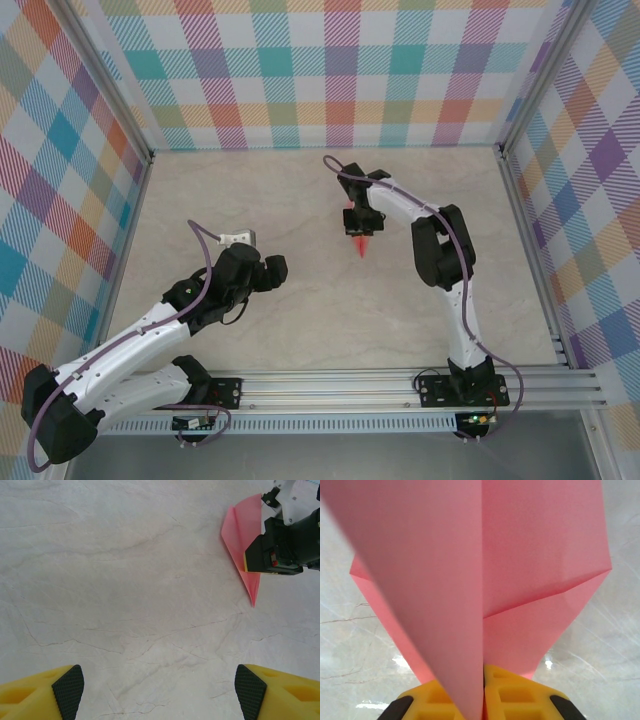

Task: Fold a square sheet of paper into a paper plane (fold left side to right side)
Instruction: Move the paper plane to the center of the table.

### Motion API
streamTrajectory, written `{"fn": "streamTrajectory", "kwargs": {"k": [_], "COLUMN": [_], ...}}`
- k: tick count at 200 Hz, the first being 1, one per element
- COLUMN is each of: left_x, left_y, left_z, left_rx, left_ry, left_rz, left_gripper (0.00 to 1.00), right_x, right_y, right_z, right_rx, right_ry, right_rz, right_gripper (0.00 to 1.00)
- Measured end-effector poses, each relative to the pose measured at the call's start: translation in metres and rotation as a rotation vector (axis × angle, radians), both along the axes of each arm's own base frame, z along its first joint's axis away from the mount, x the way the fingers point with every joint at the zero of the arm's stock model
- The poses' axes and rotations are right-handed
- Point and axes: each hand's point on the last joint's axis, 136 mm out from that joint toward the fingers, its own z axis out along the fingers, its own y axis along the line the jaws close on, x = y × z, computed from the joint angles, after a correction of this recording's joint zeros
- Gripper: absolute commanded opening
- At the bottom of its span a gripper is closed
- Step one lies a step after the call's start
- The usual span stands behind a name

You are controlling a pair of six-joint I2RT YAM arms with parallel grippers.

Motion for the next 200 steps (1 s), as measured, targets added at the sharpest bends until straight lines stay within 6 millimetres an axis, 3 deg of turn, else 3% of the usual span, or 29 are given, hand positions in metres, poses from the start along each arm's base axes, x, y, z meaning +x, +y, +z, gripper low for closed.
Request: {"fn": "streamTrajectory", "kwargs": {"k": [132, 166, 200], "left_x": [0.009, 0.014, 0.026], "left_y": [-0.013, -0.016, -0.006], "left_z": [-0.003, -0.001, -0.003], "left_rx": [0.025, 0.041, 0.01], "left_ry": [0.04, 0.057, 0.092], "left_rz": [-0.026, -0.024, 0.012], "left_gripper": [0.83, 0.86, 0.88], "right_x": [-0.008, -0.012, -0.014], "right_y": [-0.005, -0.007, -0.009], "right_z": [-0.002, 0.02, 0.067], "right_rx": [-0.03, -0.026, 0.012], "right_ry": [0.049, 0.032, -0.047], "right_rz": [0.039, 0.045, 0.049], "right_gripper": [0.33, 0.4, 0.52]}}
